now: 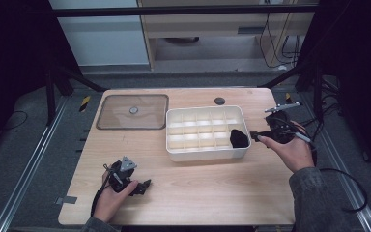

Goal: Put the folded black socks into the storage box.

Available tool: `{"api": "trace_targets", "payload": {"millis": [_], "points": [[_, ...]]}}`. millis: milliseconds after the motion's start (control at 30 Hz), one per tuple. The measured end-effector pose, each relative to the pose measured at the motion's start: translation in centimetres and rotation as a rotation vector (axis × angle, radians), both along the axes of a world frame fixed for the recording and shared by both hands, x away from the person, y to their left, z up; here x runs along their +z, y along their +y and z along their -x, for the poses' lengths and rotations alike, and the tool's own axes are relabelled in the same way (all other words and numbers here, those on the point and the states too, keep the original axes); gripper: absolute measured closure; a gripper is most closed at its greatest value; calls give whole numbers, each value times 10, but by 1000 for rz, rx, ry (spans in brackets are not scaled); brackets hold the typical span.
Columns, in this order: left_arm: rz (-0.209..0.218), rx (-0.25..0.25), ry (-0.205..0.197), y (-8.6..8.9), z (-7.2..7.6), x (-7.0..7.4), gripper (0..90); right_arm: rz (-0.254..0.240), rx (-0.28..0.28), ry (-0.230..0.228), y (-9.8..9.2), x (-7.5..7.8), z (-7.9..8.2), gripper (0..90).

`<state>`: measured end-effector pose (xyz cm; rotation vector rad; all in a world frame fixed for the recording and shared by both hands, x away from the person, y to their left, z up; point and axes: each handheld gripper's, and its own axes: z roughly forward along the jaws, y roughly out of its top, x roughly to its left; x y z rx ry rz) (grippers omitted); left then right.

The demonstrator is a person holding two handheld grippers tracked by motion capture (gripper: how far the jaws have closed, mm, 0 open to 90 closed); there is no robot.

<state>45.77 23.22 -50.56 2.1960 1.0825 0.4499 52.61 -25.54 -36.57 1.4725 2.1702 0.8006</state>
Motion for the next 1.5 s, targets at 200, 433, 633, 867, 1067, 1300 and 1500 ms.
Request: {"api": "trace_targets", "payload": {"millis": [200,433,633,867,1067,1300,1500], "points": [[-2,3,2,0,0,0,0,-7,-25,-3,-6,-3,3,124],[0,6,5,-1,0,0,0,-19,-60,-9,-18,-9,5,68],[-1,3,2,0,0,0,0,-16,-65,-9,-21,-20,8,61],[-2,-2,2,0,0,0,0,-15,-89,-27,-28,-45,23,70],[4,1,2,0,0,0,0,-35,-102,-28,-31,-63,38,75],[1,-4,-4,0,-1,0,0,-46,-99,-35,-29,-86,54,78],[5,-6,-7,0,-1,-1,0,-41,-78,-31,-21,-99,60,80]]}}
